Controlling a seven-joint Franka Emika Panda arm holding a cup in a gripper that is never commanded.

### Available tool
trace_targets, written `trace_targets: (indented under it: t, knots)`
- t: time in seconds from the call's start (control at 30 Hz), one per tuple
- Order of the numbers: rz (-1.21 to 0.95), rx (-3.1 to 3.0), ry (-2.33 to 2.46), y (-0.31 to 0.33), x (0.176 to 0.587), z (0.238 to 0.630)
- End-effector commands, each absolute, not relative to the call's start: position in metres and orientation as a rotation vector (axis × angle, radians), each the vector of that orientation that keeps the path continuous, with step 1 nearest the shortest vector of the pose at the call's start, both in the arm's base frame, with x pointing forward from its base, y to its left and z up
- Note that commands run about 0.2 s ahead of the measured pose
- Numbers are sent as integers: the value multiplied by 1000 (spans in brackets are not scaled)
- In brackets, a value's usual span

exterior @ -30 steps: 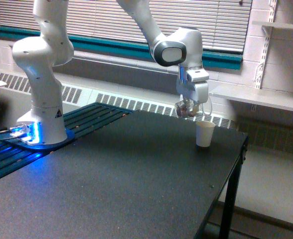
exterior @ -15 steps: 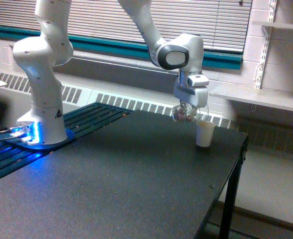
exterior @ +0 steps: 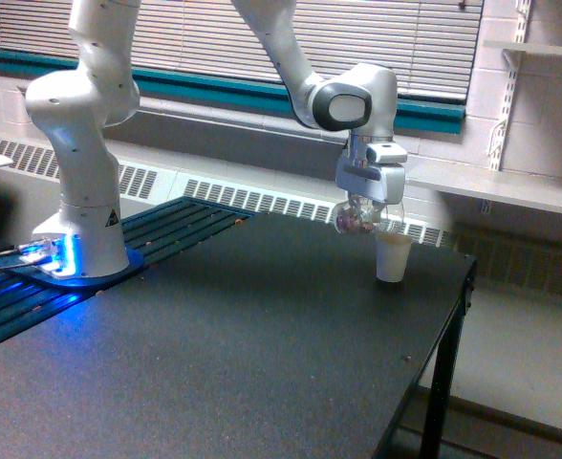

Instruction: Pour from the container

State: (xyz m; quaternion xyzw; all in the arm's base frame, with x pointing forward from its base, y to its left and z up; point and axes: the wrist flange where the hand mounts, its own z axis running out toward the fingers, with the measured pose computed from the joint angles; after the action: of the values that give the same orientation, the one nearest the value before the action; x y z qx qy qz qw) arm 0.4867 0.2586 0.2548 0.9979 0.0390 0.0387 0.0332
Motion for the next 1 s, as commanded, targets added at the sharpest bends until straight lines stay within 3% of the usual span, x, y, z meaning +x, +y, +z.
trace_targets:
  t: [0.03, 1.0]
  knots:
    - [101, 3045, 128, 260, 488, 253]
    - [38, 2928, 283, 273, 491, 251]
